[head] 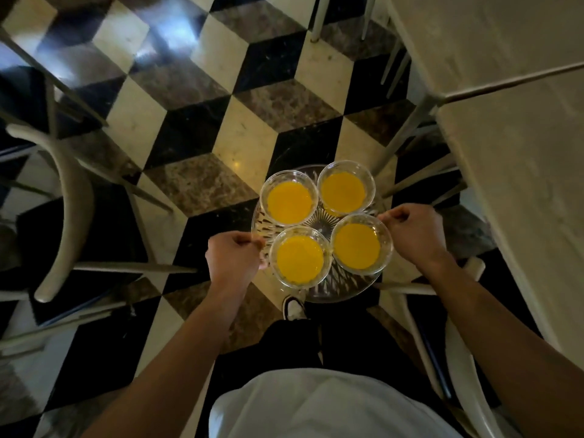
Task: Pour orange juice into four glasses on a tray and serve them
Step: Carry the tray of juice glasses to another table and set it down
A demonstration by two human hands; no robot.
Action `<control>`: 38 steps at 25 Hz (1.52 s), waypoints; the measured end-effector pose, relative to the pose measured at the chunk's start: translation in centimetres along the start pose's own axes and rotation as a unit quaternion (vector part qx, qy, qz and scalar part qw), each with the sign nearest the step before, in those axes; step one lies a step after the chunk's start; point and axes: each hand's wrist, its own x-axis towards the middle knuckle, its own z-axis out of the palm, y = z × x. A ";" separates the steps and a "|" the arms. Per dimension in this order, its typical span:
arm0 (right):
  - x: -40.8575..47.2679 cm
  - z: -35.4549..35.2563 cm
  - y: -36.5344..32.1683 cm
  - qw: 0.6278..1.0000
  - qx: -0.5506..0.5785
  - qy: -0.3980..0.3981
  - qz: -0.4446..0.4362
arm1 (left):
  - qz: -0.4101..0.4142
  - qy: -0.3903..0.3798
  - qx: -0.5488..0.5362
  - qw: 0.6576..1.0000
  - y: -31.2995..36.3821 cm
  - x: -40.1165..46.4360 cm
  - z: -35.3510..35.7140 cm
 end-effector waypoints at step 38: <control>43.9 -3.8 -21.6 0.999 -0.014 0.019 -0.033 | 0.032 0.020 -0.013 0.999 37.7 30.0 10.4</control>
